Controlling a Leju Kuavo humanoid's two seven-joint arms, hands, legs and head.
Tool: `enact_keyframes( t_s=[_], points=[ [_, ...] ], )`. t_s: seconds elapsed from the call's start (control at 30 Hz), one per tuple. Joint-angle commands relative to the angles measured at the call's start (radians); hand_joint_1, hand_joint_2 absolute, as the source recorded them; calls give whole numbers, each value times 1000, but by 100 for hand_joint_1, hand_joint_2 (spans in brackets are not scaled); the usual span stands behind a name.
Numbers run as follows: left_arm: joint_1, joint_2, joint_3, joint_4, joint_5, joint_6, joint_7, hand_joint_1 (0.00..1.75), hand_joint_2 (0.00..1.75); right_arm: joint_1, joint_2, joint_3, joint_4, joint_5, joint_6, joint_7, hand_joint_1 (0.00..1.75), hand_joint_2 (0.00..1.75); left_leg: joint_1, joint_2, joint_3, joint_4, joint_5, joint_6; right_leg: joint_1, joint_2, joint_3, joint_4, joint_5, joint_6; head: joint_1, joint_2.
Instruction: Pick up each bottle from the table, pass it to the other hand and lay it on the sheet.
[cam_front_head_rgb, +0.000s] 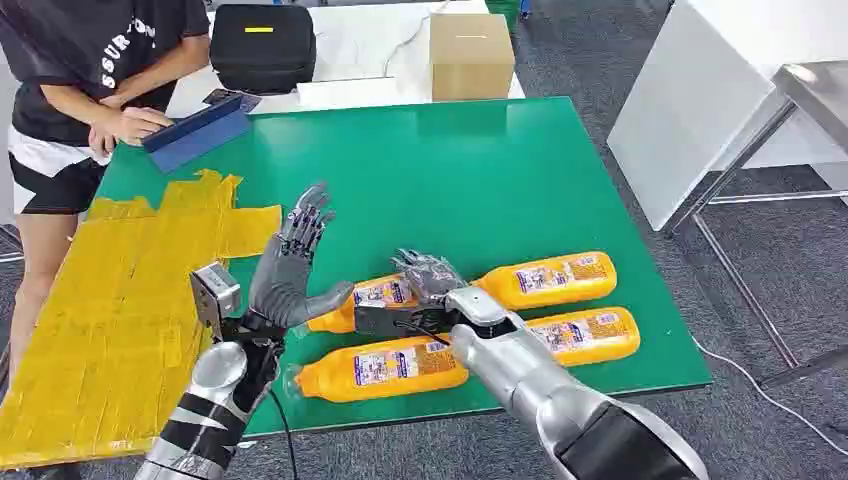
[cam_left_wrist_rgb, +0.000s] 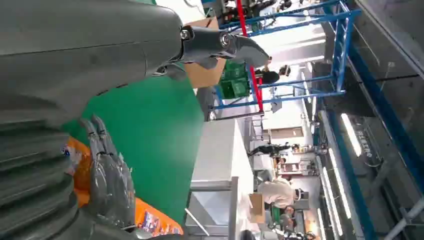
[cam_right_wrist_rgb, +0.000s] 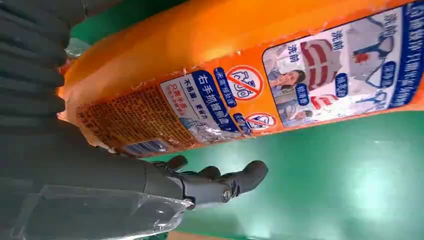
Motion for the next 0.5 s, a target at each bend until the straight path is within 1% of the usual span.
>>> enact_keyframes(
  t_s=[0.03, 0.13, 0.17, 0.2, 0.23, 0.27, 0.3, 0.33, 0.37, 0.4, 0.47, 0.5],
  points=[
    [-56, -2, -10, 90, 21, -10, -4, 0, 175, -72, 6, 48, 139, 23, 16, 35, 0, 175, 0, -1, 2, 0, -1, 0, 0, -2, 3, 0, -1, -1, 0, 0],
    [-57, -1, 25, 84, 45, 9, -17, 0, 175, -74, 5, 45, 148, 24, 9, 37, 0, 175, 0, -2, 5, 0, -2, -1, 1, -4, 5, 1, -2, -2, 0, 0],
    [-58, 1, 37, 82, 51, 15, -19, 0, 175, -74, 4, 45, 149, 25, 3, 39, 0, 175, 0, -1, 3, 0, -1, -1, 0, -2, 3, 0, -1, -1, 0, 0],
    [-58, 2, 60, 77, 60, 34, -24, 0, 175, -71, 1, 45, 149, 28, -11, 39, 10, 175, 0, 0, 2, 0, -1, 0, 0, -1, 2, 0, -1, -1, 0, 0],
    [-59, 6, 79, 70, 51, 66, -31, 0, 175, -68, -1, 39, 152, 27, -24, 38, 84, 175, 0, 0, 4, 0, -1, -1, 0, -2, 4, 0, -1, -1, 0, 0],
    [-59, 10, 91, 65, 52, 76, -31, 0, 175, -64, -4, 37, 151, 27, -35, 38, 133, 175, 0, 0, 5, 0, -2, -1, 1, -2, 5, 0, -2, -2, 0, 0],
    [-56, 11, 105, 60, 60, 80, -29, 0, 175, -60, -7, 34, 152, 28, -46, 36, 145, 175, 0, 0, 6, 0, -2, -1, 1, -2, 5, 1, -2, -2, 0, 0],
    [-53, 14, 118, 54, 65, 83, -29, 0, 175, -57, -9, 30, 151, 27, -60, 34, 154, 175, 0, 0, 4, 0, -1, -1, 1, -2, 4, 0, -1, -1, 0, 0],
    [-51, 15, 123, 52, 65, 84, -29, 0, 175, -56, -10, 27, 151, 27, -68, 33, 157, 175, 0, 0, 3, 0, -1, -1, 1, -1, 3, 0, -1, -1, 0, 0],
    [-50, 17, 124, 52, 65, 84, -29, 0, 175, -56, -11, 27, 151, 27, -69, 32, 157, 175, 0, 0, 5, 0, -2, -1, 1, -2, 5, 0, -2, -2, 0, 0],
    [-50, 17, 124, 52, 65, 84, -29, 0, 175, -56, -11, 27, 151, 27, -69, 32, 159, 175, 0, -1, 4, 0, -1, -1, 1, -2, 4, 0, -2, -2, 0, 0],
    [-46, 13, 129, 50, 67, 87, -30, 0, 175, -56, -10, 22, 151, 27, -79, 29, 164, 175, 0, -1, 5, 0, -2, -1, 1, -3, 5, 0, -2, -2, 0, 0]
  ],
)
